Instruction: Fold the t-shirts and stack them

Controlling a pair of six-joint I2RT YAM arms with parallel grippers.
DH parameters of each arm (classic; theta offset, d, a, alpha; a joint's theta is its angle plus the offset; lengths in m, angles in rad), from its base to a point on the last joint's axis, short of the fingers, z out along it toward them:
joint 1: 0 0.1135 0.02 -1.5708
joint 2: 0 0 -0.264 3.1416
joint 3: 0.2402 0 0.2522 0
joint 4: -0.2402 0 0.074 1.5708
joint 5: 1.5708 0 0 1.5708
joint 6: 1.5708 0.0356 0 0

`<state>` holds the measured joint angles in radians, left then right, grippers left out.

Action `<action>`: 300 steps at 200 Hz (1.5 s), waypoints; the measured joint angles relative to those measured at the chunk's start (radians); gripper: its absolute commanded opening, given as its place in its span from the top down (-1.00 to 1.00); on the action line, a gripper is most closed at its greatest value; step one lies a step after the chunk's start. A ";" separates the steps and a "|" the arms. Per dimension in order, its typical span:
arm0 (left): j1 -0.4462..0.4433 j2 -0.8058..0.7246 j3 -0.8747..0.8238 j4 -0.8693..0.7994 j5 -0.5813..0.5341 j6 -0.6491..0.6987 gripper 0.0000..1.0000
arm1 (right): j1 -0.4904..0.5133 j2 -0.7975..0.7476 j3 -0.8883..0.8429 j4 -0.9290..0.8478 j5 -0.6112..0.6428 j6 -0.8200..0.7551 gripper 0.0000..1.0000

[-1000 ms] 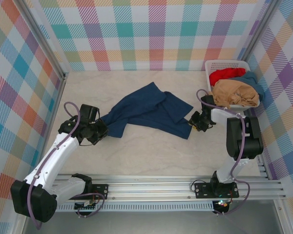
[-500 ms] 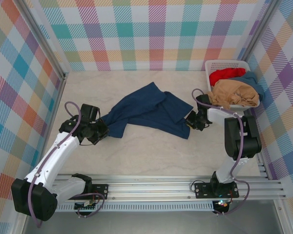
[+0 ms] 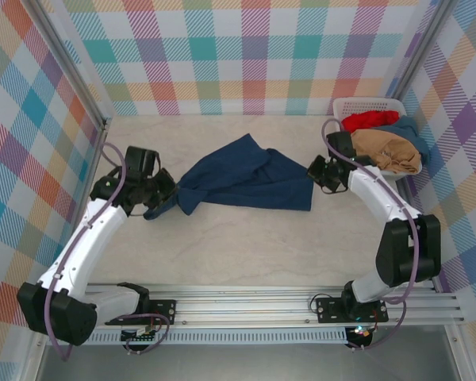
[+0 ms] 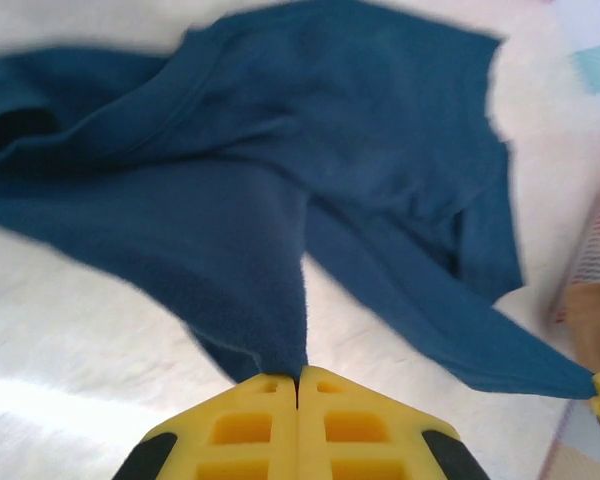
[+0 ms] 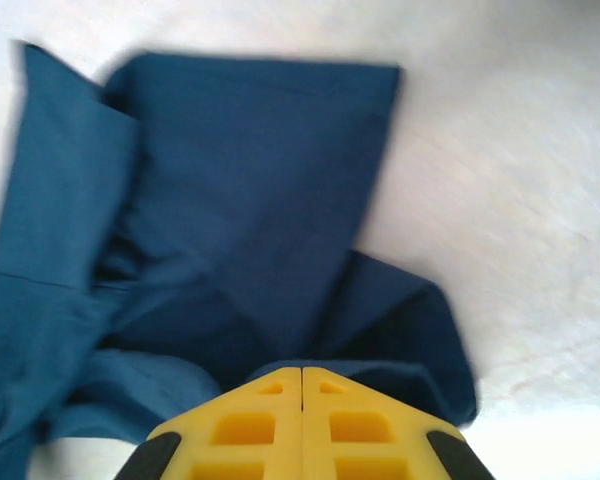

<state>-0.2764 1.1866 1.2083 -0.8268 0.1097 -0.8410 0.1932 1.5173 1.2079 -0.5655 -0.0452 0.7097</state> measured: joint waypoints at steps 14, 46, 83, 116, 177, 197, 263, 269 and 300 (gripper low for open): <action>0.005 0.052 0.116 0.011 -0.008 0.020 1.00 | 0.009 -0.008 0.082 -0.021 0.000 -0.019 1.00; 0.020 0.171 0.405 0.054 -0.042 0.058 1.00 | 0.016 -0.012 0.288 -0.053 0.000 -0.061 1.00; 0.033 0.218 0.646 0.103 -0.113 0.091 1.00 | 0.016 -0.057 0.475 -0.056 0.005 -0.100 1.00; 0.035 0.187 0.745 0.151 -0.178 0.122 1.00 | 0.016 -0.155 0.555 -0.048 0.015 -0.124 1.00; 0.038 -0.016 0.749 0.214 -0.299 0.204 1.00 | 0.016 -0.346 0.586 -0.011 0.063 -0.131 1.00; 0.038 -0.035 0.801 0.235 -0.335 0.230 1.00 | 0.016 -0.351 0.627 0.004 0.064 -0.130 1.00; 0.115 0.322 1.165 0.259 -0.279 0.189 1.00 | 0.000 -0.072 0.829 0.089 -0.012 -0.069 1.00; 0.133 0.368 1.179 0.259 -0.257 0.173 1.00 | -0.005 -0.024 0.856 0.095 -0.027 -0.058 1.00; 0.213 0.671 1.299 0.249 -0.131 0.081 1.00 | -0.022 0.288 1.106 0.074 -0.104 -0.015 1.00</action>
<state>-0.0631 1.8576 2.5069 -0.5781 -0.0212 -0.7601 0.1715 1.8057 2.3138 -0.4919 -0.1490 0.6949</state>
